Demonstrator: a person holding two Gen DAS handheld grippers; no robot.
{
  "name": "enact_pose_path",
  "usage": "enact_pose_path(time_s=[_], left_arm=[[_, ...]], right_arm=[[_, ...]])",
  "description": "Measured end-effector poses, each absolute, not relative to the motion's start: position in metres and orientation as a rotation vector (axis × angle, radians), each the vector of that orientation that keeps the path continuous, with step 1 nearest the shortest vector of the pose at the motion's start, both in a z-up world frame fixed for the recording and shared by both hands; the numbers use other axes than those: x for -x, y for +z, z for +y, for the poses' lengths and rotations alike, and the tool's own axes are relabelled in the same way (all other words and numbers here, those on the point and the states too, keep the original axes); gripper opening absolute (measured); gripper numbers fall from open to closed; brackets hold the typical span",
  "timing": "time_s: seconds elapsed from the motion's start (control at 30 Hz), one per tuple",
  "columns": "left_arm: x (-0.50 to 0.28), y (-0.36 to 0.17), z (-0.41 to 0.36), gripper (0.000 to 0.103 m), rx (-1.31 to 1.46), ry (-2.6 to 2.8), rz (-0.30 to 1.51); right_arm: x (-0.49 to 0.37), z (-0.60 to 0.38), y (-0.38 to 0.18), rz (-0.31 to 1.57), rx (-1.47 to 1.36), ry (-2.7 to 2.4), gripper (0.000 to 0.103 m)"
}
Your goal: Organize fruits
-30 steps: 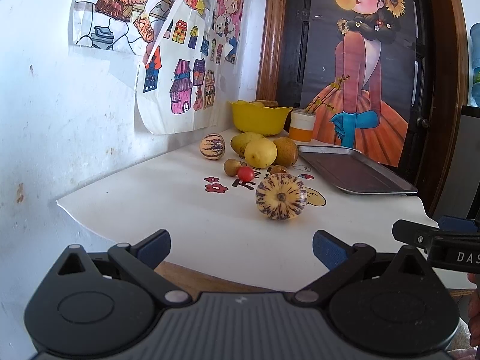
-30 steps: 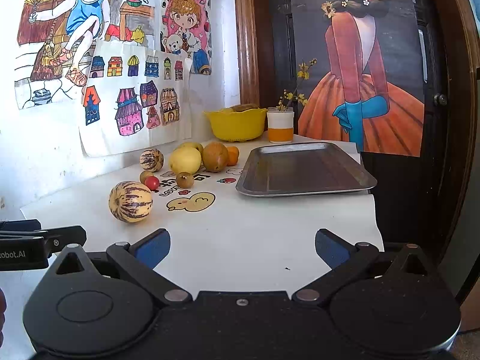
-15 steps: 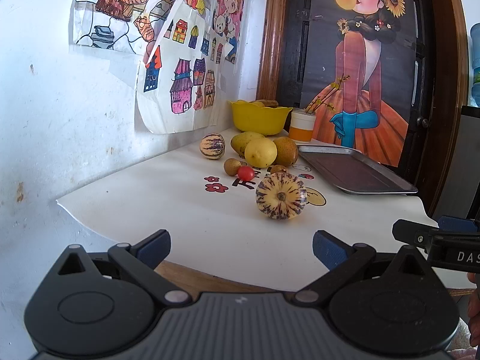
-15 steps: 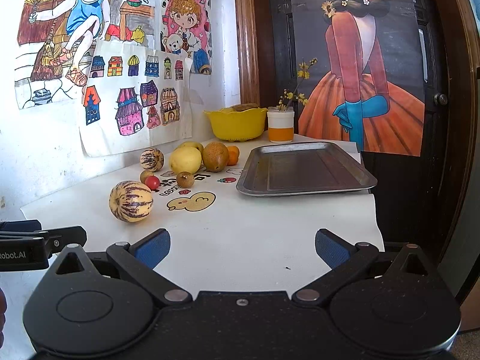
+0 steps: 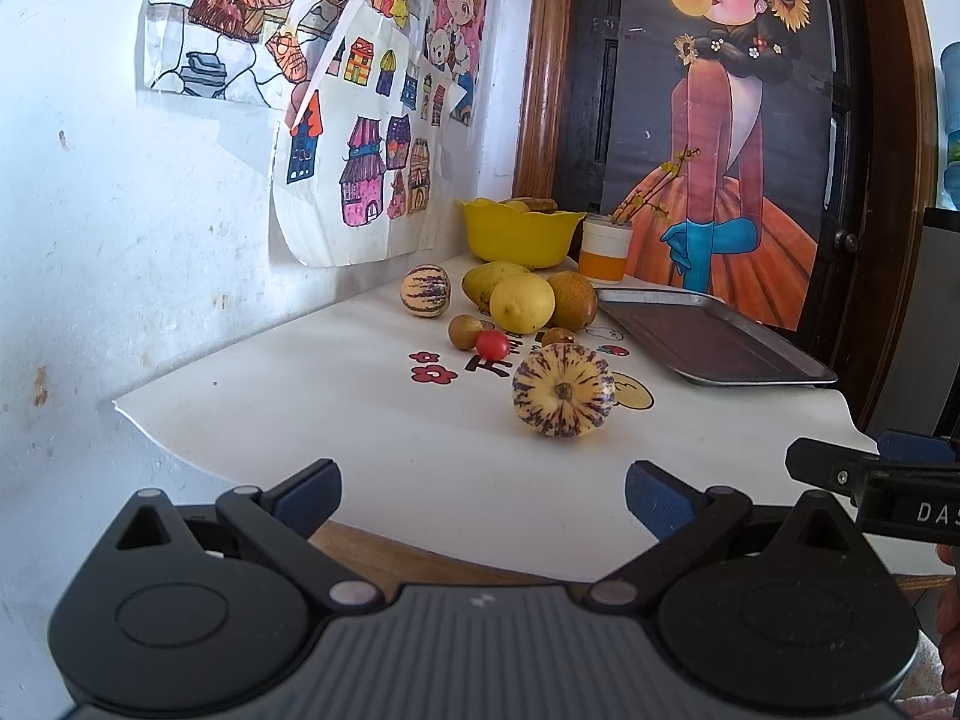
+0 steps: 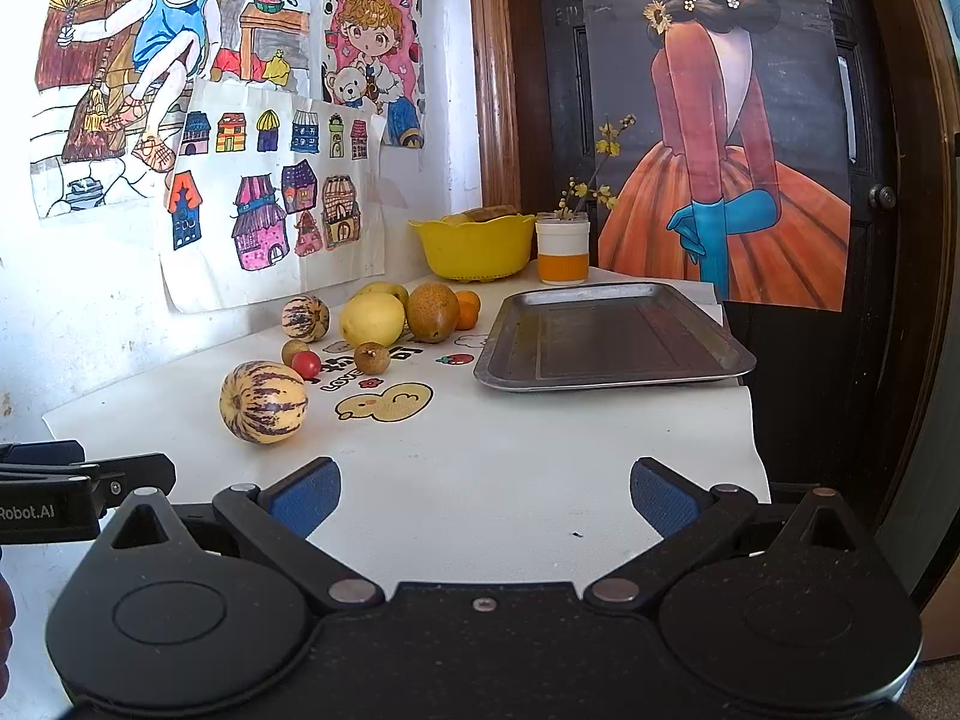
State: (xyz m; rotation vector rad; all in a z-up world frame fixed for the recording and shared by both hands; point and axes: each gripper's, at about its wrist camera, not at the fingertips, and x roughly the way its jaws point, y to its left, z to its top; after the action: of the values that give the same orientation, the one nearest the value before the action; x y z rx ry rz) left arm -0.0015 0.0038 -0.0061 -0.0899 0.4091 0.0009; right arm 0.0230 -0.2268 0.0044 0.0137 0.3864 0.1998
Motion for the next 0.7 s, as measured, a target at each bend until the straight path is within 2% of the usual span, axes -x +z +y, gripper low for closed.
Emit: enact_pose_path(time_s=[0.33, 0.7], left_arm=[[-0.021, 0.012, 0.018, 0.103, 0.084, -0.004, 0.421], [-0.089, 0.037, 0.055, 0.103, 0.173, -0.014, 0.489]], right_arm=[[-0.034, -0.213, 0.014, 0.389, 0.02, 0.278, 0.102], [-0.08, -0.157, 0.04, 0.447, 0.083, 0.519, 0.102]])
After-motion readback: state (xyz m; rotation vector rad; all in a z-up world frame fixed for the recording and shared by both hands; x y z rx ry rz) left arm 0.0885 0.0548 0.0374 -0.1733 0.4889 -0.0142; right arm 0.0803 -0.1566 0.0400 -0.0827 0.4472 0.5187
